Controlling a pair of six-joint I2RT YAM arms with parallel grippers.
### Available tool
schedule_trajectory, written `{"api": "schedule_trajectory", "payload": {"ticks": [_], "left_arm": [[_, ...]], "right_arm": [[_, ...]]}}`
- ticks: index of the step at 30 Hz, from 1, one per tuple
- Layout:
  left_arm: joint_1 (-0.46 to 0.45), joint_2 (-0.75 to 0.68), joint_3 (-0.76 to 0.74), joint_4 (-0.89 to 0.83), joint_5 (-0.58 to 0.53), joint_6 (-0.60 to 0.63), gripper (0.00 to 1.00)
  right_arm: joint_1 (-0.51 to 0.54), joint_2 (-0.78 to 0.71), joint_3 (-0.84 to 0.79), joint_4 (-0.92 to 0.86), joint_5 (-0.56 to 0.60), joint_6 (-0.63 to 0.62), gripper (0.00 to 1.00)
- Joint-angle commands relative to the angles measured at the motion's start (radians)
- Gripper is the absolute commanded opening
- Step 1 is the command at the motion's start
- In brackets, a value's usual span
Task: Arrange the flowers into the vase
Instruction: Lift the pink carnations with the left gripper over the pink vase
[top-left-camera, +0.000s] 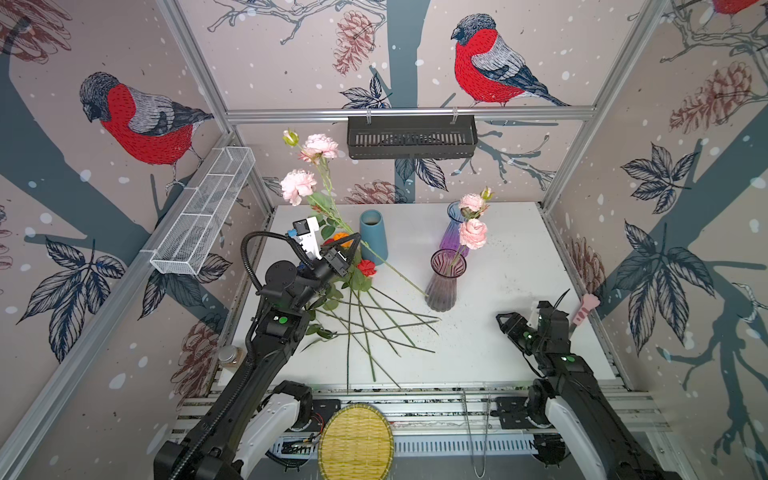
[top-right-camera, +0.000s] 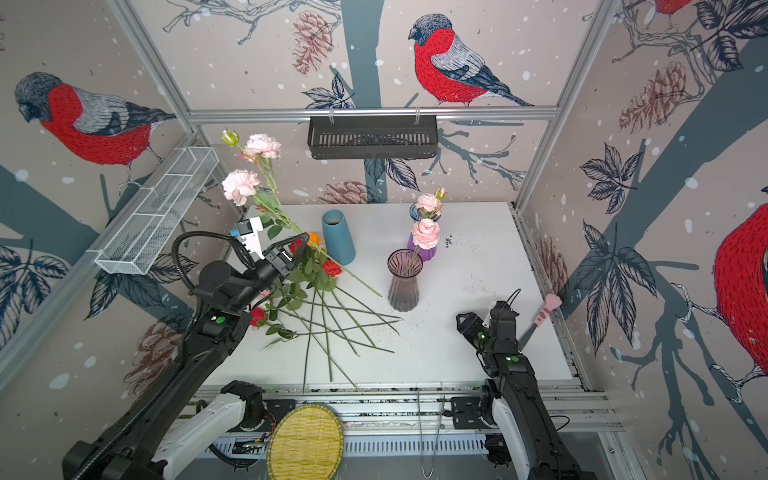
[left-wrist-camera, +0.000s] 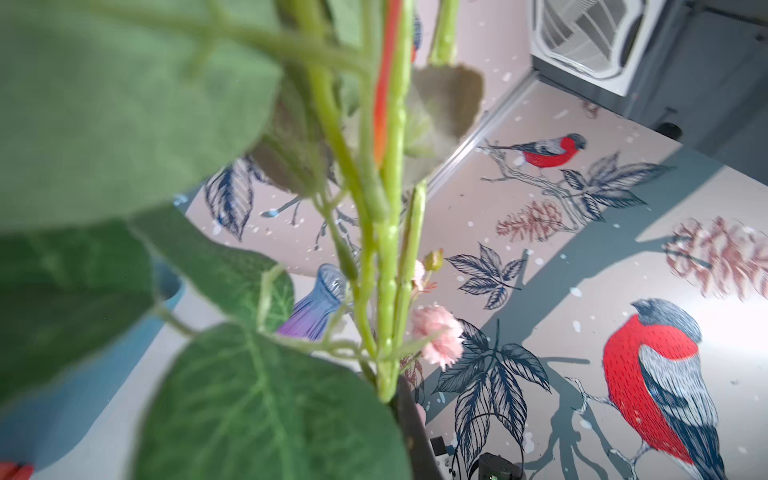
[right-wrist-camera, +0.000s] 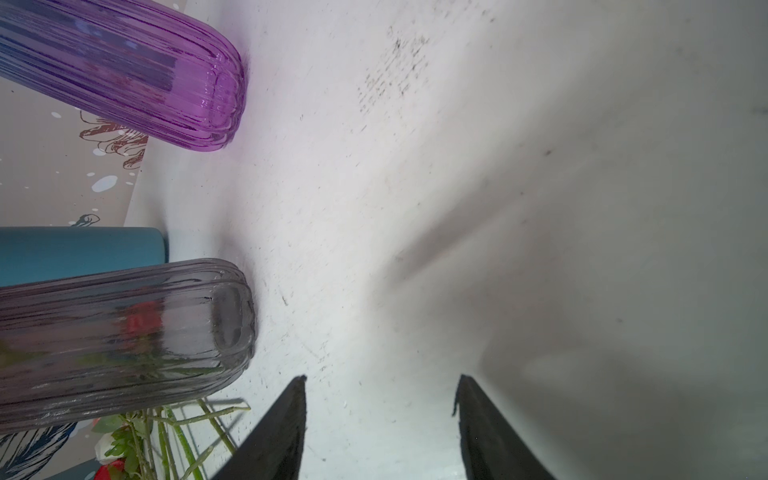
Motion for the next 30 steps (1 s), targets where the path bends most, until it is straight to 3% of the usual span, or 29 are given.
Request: {"api": "schedule_trajectory", "payload": {"ticks": [1,8,11,16,23,30], "left_arm": [[-0.062,0.016,0.055,0.079,-0.087,0.112,0.0],[-0.166,0.139,0.176,0.143,-0.164,0.218,0.0],[-0.18,0.226,0.264,0.133,-0.138,0.245,0.0],[-0.251,0.33,0.387,0.049,-0.184,0.341,0.0],[-0.429,0.431,0.51,-0.14,-0.343,0.591,0.0],[-0.525,0.471,0.541,-0.224,-0.478,0.717,0.0]], "right_arm": [[0.002,-0.003,-0.001,0.007,0.005,-0.005,0.59],[0.002,-0.009,-0.005,0.012,0.007,-0.003,0.59],[0.0,-0.009,-0.006,0.012,0.006,-0.004,0.59],[-0.001,-0.019,-0.006,0.009,0.005,-0.005,0.59],[-0.005,-0.021,-0.009,0.012,0.002,-0.007,0.59],[-0.007,-0.021,-0.008,0.012,-0.001,-0.008,0.59]]}}
